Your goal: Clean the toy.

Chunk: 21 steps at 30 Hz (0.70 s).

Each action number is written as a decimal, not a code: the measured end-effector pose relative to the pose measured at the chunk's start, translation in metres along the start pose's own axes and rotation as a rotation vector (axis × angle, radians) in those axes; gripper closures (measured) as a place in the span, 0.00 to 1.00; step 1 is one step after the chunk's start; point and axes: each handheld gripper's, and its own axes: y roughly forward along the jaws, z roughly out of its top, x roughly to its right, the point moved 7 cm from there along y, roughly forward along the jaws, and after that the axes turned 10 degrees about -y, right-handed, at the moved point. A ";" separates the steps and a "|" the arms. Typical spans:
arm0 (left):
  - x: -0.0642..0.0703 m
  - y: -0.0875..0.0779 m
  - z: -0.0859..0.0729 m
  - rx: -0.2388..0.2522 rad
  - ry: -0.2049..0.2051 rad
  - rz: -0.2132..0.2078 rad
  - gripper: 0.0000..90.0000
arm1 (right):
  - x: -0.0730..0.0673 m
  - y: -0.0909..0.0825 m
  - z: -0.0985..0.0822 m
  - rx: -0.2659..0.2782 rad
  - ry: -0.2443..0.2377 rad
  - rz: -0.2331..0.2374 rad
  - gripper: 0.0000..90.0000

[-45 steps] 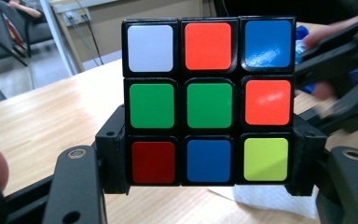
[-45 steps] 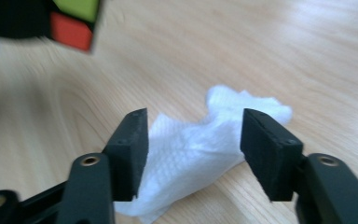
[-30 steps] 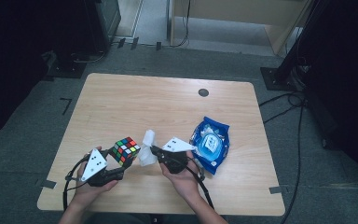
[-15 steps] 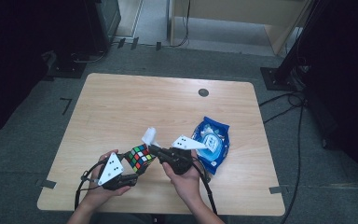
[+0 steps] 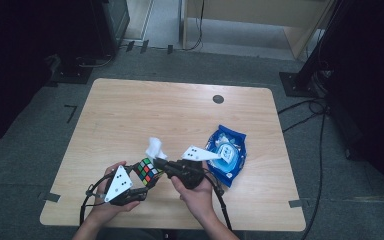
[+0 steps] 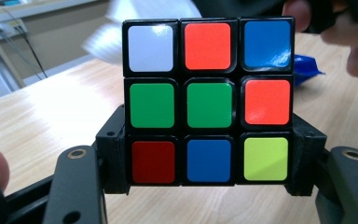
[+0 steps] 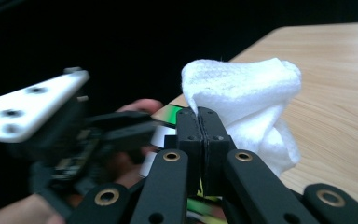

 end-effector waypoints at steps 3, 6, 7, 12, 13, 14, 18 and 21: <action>-0.003 -0.001 0.001 0.006 -0.021 -0.006 0.38 | 0.012 -0.006 -0.002 -0.006 0.032 -0.041 1.00; -0.003 0.001 0.000 -0.006 -0.013 0.008 0.38 | 0.006 -0.006 -0.001 -0.003 0.024 -0.024 1.00; -0.002 0.002 -0.001 -0.011 -0.008 0.010 0.38 | 0.000 -0.005 -0.001 -0.004 0.017 -0.008 1.00; -0.003 0.003 -0.002 -0.014 -0.024 0.009 0.38 | -0.030 0.001 0.005 0.000 0.001 0.095 0.99; -0.004 0.002 -0.001 -0.009 -0.031 0.008 0.38 | -0.034 0.000 0.006 -0.002 -0.015 0.105 0.99; -0.005 0.001 0.000 -0.003 -0.034 0.012 0.38 | -0.034 0.000 0.006 -0.003 -0.022 0.104 0.99; -0.008 -0.003 0.002 0.013 -0.045 0.002 0.38 | -0.018 -0.003 0.004 0.006 0.020 0.070 0.99; -0.010 -0.005 0.003 0.016 -0.038 0.013 0.38 | 0.003 -0.008 -0.002 -0.006 0.055 0.003 0.98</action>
